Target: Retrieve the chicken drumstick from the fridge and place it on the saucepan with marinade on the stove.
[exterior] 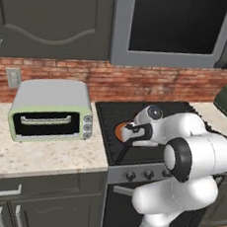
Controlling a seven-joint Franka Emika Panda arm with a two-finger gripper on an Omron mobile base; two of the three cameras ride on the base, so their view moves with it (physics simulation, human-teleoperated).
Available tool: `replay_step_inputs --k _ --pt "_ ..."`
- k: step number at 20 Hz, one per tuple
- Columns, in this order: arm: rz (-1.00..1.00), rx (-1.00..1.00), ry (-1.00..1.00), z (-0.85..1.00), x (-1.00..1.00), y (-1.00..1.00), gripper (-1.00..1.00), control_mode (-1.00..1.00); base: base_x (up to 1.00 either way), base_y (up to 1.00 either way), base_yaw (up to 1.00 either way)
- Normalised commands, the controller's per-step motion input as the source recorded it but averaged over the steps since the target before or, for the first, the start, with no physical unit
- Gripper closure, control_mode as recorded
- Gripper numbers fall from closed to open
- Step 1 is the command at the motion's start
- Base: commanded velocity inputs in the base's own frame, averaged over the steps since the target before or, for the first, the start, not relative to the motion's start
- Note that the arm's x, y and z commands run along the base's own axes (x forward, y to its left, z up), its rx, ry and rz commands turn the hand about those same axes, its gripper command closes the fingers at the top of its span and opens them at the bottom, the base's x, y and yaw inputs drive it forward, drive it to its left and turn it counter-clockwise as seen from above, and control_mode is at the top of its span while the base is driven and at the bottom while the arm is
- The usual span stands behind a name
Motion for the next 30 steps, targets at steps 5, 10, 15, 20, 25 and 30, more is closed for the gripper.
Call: replay_step_inputs --k 5,10,15,20,25,30 --pt "0.0 0.0 0.0 -0.19 0.06 0.0 1.0 -1.0 0.0 0.0 0.0" --pt "0.0 0.0 0.0 -0.15 0.07 0.0 1.0 -1.0 0.0 0.0 0.0" --pt "0.0 0.0 0.0 -0.13 0.09 0.0 1.0 -1.0 0.0 0.0 0.0" --pt "0.0 0.0 0.0 -0.16 0.09 0.0 1.0 -1.0 0.0 0.0 0.0" --pt "0.0 0.0 0.0 -0.14 0.08 0.0 1.0 -1.0 0.0 0.0 0.0" --pt "0.0 0.0 0.0 -0.09 0.07 0.0 1.0 -1.0 0.0 0.0 0.0"
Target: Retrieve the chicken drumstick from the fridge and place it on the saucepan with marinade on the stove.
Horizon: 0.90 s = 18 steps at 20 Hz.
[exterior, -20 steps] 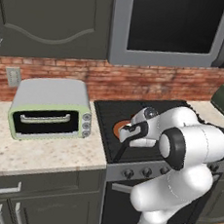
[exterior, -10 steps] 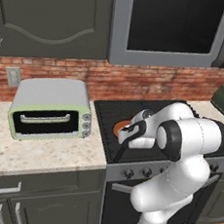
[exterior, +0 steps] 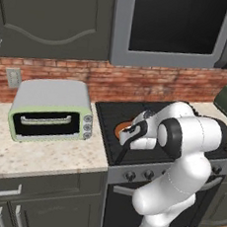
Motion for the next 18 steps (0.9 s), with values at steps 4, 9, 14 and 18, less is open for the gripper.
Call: replay_step_inputs --k 4,9,14,18 --pt "0.0 0.0 0.01 0.0 0.0 0.0 -1.0 -1.0 0.0 0.0 0.0" --pt "0.0 0.0 0.0 0.0 0.0 0.0 -1.0 -1.0 0.0 0.0 0.0" --pt "-0.02 0.0 -0.04 0.29 0.0 0.01 -1.0 -1.0 0.0 0.0 0.0" --pt "-0.05 0.0 -0.01 0.76 0.0 0.11 -1.0 -1.0 0.0 0.0 0.0"
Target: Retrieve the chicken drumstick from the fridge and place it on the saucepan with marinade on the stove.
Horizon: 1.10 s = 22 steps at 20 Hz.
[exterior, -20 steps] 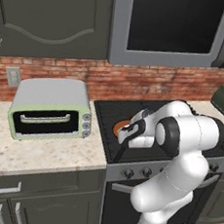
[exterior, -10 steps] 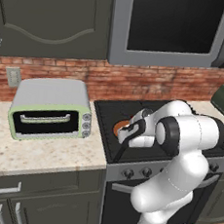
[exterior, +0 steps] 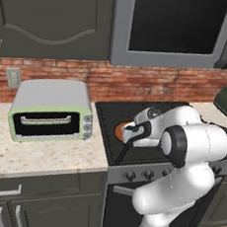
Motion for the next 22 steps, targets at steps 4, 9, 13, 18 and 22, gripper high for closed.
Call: replay_step_inputs --k 4,9,13,18,22 --pt "-0.07 0.0 0.0 0.95 -0.34 0.06 -1.0 -1.0 0.0 0.0 0.0" --pt "-0.14 0.0 0.0 1.0 -1.0 0.0 -1.0 -1.0 0.0 0.0 0.0" --pt "-0.17 0.03 0.04 1.0 -1.0 0.01 -1.0 -1.0 0.0 0.0 0.0" --pt "-0.05 0.12 0.07 1.0 -1.0 -0.22 -1.0 -1.0 0.0 0.0 0.0" --pt "0.0 0.01 0.0 0.9 -1.0 -0.26 -1.0 -1.0 0.0 0.0 0.0"
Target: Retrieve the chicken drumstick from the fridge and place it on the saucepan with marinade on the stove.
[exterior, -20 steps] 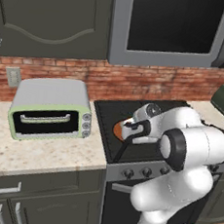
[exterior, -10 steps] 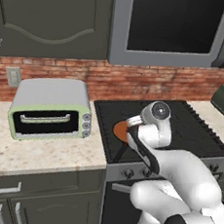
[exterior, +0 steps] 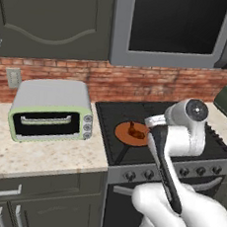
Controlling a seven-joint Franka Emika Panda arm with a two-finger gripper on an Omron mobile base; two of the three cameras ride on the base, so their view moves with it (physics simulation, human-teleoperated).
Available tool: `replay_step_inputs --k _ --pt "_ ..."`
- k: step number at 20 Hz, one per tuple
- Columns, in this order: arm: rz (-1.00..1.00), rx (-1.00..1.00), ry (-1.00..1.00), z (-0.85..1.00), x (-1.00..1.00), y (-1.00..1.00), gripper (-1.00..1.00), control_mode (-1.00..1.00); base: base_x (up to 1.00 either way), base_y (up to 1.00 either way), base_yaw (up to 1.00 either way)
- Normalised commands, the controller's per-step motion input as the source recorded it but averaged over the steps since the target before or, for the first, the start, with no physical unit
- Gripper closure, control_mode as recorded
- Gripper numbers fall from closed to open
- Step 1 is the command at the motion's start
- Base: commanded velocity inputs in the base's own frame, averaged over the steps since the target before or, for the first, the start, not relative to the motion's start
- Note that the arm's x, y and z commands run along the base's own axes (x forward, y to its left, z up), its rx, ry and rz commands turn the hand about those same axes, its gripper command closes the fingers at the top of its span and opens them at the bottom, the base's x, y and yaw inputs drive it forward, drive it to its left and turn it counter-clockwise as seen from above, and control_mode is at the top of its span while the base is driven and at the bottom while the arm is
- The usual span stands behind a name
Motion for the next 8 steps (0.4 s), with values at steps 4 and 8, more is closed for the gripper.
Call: replay_step_inputs --k 4,8 --pt "0.0 -0.03 0.0 0.5 -1.0 0.0 -1.0 -1.0 0.0 0.0 0.0" --pt "0.05 -0.01 -0.09 0.0 -0.98 -0.07 -1.0 -1.0 0.0 0.0 0.0"
